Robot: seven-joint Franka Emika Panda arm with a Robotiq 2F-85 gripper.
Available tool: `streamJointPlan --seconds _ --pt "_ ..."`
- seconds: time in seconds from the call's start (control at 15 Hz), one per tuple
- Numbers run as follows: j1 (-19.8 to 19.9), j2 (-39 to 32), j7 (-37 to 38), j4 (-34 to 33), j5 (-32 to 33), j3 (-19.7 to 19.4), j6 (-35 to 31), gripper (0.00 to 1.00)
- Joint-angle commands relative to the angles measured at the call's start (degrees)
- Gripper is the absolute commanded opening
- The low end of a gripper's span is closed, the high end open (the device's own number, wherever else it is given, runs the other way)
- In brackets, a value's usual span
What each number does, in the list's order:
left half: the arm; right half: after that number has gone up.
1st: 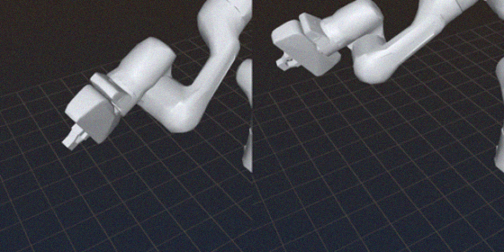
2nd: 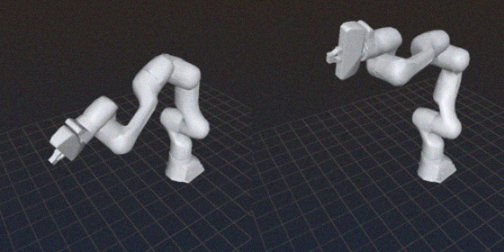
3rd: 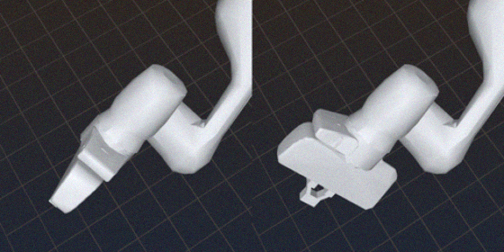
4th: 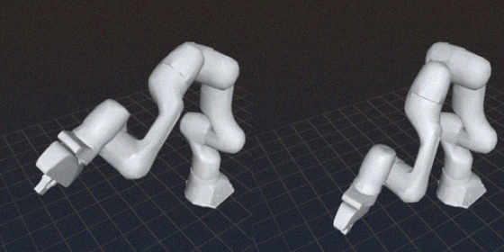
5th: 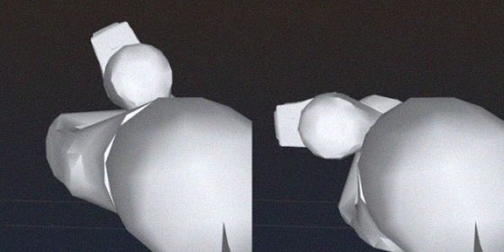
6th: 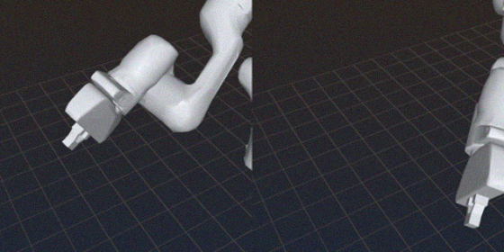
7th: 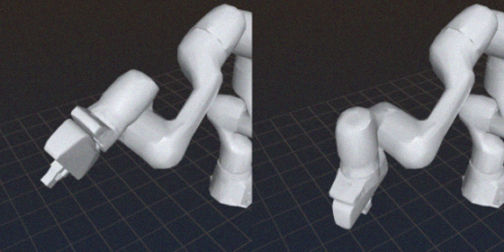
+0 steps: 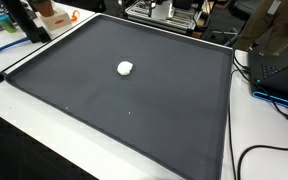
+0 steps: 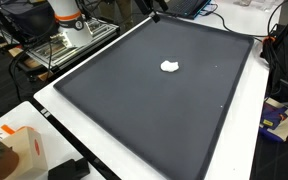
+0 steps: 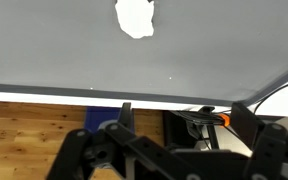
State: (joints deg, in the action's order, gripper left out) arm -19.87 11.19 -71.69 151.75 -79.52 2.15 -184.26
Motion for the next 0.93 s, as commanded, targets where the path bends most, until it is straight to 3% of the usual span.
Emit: streamJointPlan --seconds 0.0,0.27,0.33,0.4,0.67,0.87 --pt "-0.7 -4.9 -7.7 -4.1 -6.2 -3.4 0.3 1.00" --pt "0.5 -10.3 -15.0 -7.9 -11.9 -5.0 1.2 1.00" --pt "0.9 -12.6 -15.2 -8.2 -12.8 -5.3 1.8 1.00" --pt "0.3 -8.3 -12.3 -6.1 -9.8 -4.4 0.3 1.00" --pt "0.6 -12.6 -13.2 -7.7 -10.8 -5.0 0.6 1.00" --pt "1.6 -9.4 -23.3 -9.7 -14.3 -6.0 7.5 1.00"
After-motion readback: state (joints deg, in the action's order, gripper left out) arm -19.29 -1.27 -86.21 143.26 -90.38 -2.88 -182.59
